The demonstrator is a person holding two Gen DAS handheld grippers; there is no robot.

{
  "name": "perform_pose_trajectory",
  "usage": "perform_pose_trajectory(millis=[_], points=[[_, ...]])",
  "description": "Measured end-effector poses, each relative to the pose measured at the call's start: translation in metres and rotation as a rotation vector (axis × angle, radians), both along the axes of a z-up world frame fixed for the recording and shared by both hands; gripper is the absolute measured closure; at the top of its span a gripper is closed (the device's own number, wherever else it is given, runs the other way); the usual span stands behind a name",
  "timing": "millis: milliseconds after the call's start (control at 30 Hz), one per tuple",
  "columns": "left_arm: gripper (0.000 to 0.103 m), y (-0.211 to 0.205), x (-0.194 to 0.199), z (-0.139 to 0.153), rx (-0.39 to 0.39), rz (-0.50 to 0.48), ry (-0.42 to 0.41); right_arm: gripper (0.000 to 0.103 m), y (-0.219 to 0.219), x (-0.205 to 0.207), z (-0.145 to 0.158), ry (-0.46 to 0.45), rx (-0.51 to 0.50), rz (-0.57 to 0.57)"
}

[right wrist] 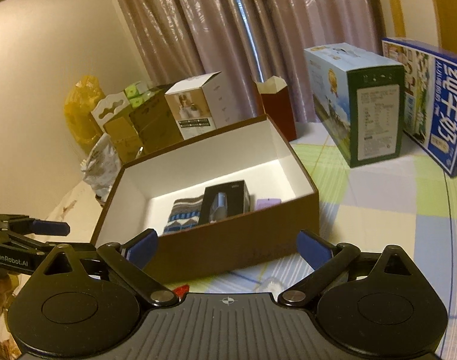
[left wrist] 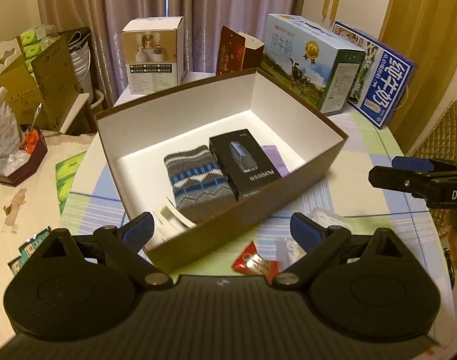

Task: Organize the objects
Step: 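Withdraw both tools from brown box back over remaining table items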

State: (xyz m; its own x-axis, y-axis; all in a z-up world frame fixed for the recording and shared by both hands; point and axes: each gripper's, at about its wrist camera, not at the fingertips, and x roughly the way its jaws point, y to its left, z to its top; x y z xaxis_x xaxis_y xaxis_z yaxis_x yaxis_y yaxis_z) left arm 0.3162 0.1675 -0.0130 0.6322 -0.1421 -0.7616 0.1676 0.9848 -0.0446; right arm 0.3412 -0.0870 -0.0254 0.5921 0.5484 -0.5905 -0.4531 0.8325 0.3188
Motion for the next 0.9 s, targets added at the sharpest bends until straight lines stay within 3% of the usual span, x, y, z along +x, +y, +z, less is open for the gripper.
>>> perform_pose_trajectory(millis=[900], points=[[0.007,-0.031,-0.059,-0.047,0.006,-0.011,0.133,0.006,-0.028,-0.084,-0.047,0.179,-0.078,-0.026]])
